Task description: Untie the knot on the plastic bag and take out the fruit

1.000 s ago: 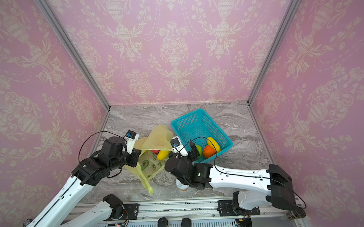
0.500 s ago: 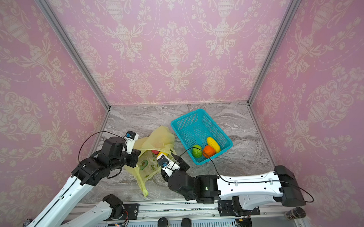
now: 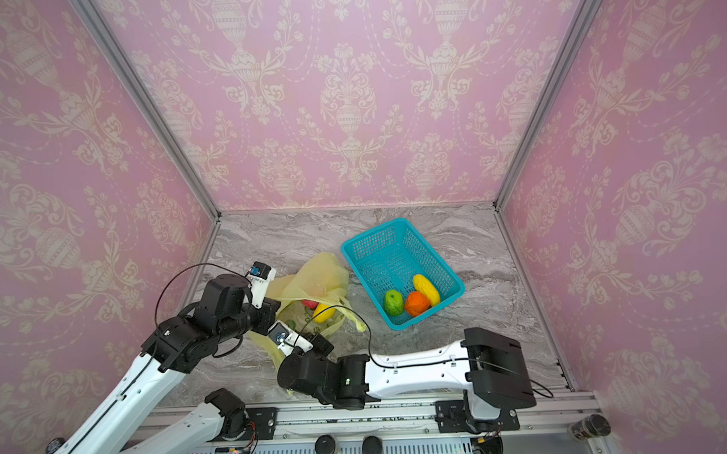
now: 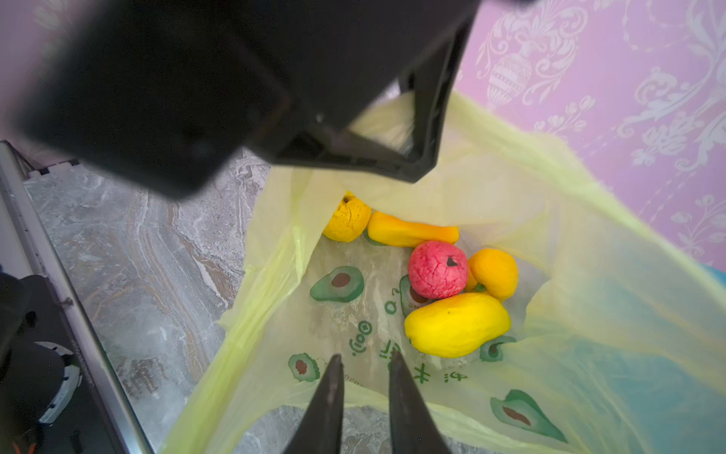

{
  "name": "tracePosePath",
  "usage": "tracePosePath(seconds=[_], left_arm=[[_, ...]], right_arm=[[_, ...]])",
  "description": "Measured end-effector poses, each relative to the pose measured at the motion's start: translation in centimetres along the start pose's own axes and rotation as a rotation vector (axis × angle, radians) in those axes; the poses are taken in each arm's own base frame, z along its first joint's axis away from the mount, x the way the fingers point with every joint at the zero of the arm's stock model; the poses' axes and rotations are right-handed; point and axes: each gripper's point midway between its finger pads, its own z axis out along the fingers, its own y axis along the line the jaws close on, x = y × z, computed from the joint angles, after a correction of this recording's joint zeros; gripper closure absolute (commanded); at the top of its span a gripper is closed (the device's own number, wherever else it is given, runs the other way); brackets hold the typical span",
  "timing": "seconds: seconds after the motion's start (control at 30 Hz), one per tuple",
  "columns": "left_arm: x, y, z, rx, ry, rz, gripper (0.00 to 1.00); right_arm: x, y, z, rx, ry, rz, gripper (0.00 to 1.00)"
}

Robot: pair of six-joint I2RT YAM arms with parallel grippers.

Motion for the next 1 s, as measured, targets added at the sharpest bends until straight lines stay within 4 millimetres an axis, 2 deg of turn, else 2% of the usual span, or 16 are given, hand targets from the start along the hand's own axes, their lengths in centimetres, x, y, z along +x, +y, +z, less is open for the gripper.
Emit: tracePosePath(seconds=[0.1,0.3,0.43,0.57,0.67,0.77,0.83,0.93,1.0], left_arm=[[0.1,0.5,0.0,-0.021,0.002,-0.006,1.0],[0.0,0.4,0.0,-0.02,-0.001,-0.006,1.0],[0.0,0.4,0.0,-0.02,0.0,-0.005,1.0],[0.0,0.4,0.0,-0.02,-0.001,-0.005,1.0],[0.0,0.4,-0.1,-0.019,-0.005,-0.006,1.0],[0.0,0.4,-0.1,-0.019,-0.006,-0.006,1.0],[0.0,0.4,-0.1,-0.019,-0.006,-0.005,1.0],[0.0,0.5,-0.1,-0.025,-0.007,-0.006,1.0],[-0.1,0.9,-0.1,-0.04,-0.008,-0.009,1.0]], right_arm=[[1.3,-0.3,1.4,0.028,0.027,0.053,0.8],[4.1,-3.1,5.1,0.114,0.096,0.204,0.83],[6.5,-4.9,7.1,0.162,0.16,0.282,0.8],[7.5,-5.6,9.3,0.198,0.212,0.338,0.66],[7.1,-5.4,10.8,0.215,0.228,0.371,0.43],[7.0,-5.3,12.2,0.233,0.25,0.396,0.33],[7.4,-5.5,12.7,0.248,0.265,0.407,0.35],[8.2,-5.8,13.0,0.265,0.284,0.413,0.47],[8.5,-5.9,12.9,0.269,0.289,0.41,0.5]])
